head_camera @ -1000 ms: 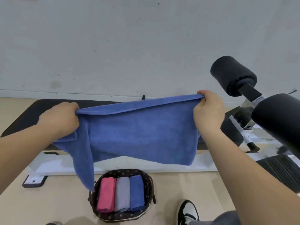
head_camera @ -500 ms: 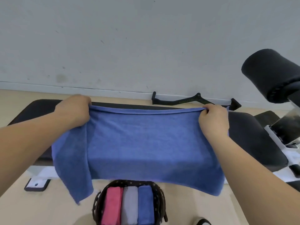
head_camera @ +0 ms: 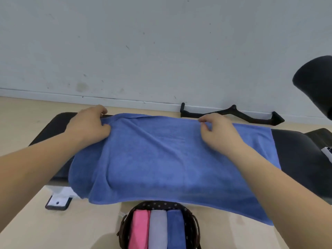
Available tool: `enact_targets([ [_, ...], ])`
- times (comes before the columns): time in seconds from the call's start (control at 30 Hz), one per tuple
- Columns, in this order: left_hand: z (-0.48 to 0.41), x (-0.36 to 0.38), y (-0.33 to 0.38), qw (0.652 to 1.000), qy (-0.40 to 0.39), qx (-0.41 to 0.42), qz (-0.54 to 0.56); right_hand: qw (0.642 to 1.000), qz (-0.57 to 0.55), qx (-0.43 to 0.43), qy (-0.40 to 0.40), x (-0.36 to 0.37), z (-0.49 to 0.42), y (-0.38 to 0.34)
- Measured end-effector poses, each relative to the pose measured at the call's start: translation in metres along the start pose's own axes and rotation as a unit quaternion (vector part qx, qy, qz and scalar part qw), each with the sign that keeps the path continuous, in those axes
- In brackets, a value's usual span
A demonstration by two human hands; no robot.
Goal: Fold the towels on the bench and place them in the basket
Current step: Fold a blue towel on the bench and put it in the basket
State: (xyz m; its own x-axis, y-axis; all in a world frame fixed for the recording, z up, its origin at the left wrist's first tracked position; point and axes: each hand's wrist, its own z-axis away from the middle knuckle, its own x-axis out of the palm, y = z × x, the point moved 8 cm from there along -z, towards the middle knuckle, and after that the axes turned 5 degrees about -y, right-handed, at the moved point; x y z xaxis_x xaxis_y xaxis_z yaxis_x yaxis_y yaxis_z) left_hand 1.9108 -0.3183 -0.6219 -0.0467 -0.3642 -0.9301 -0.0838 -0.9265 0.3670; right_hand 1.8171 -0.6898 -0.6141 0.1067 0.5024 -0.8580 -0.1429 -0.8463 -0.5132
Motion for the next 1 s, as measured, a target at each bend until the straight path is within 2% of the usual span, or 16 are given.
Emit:
enact_targets([
  [0.07, 0.005, -0.003, -0.01, 1.0, -0.008, 0.003, 0.025, 0.995, -0.007, -0.041, -0.085, 0.038, 0.011, -0.031],
  [0.13, 0.006, -0.001, -0.014, 0.998, -0.019, 0.02, 0.061, 0.988, 0.049, -0.085, -0.117, 0.065, 0.018, -0.055],
  [0.2, 0.003, 0.0, -0.018, 0.996, -0.018, 0.019, 0.083, 0.979, 0.116, -0.091, -0.139, 0.083, 0.021, -0.07],
  [0.3, -0.009, -0.013, -0.035, 0.987, 0.052, -0.034, 0.151, 0.974, 0.136, -0.086, -0.16, 0.098, 0.022, -0.088],
  [0.4, -0.01, -0.035, -0.056, 0.931, 0.166, -0.109, 0.306, 0.969, 0.16, -0.085, -0.169, 0.106, 0.024, -0.095],
  [0.43, -0.006, -0.039, -0.058, 0.924, 0.181, -0.122, 0.315, 0.968, 0.165, -0.08, -0.171, 0.107, 0.024, -0.094],
  [0.57, 0.025, -0.03, -0.051, 0.965, 0.115, -0.111, 0.208, 0.966, 0.197, -0.083, -0.145, 0.107, 0.03, -0.099],
  [0.67, 0.056, -0.011, -0.052, 0.982, 0.037, -0.116, 0.148, 0.961, 0.211, -0.146, -0.106, 0.11, 0.044, -0.123],
  [0.77, 0.074, -0.001, -0.054, 0.987, -0.005, -0.113, 0.114, 0.96, 0.185, -0.156, -0.141, 0.122, 0.057, -0.136],
  [0.9, 0.087, 0.011, -0.049, 0.993, -0.023, -0.089, 0.079, 0.952, 0.197, -0.15, -0.179, 0.136, 0.063, -0.135],
  [1.0, 0.093, 0.002, -0.056, 0.992, 0.016, -0.093, 0.086, 0.954, 0.196, -0.142, -0.178, 0.139, 0.062, -0.134],
])
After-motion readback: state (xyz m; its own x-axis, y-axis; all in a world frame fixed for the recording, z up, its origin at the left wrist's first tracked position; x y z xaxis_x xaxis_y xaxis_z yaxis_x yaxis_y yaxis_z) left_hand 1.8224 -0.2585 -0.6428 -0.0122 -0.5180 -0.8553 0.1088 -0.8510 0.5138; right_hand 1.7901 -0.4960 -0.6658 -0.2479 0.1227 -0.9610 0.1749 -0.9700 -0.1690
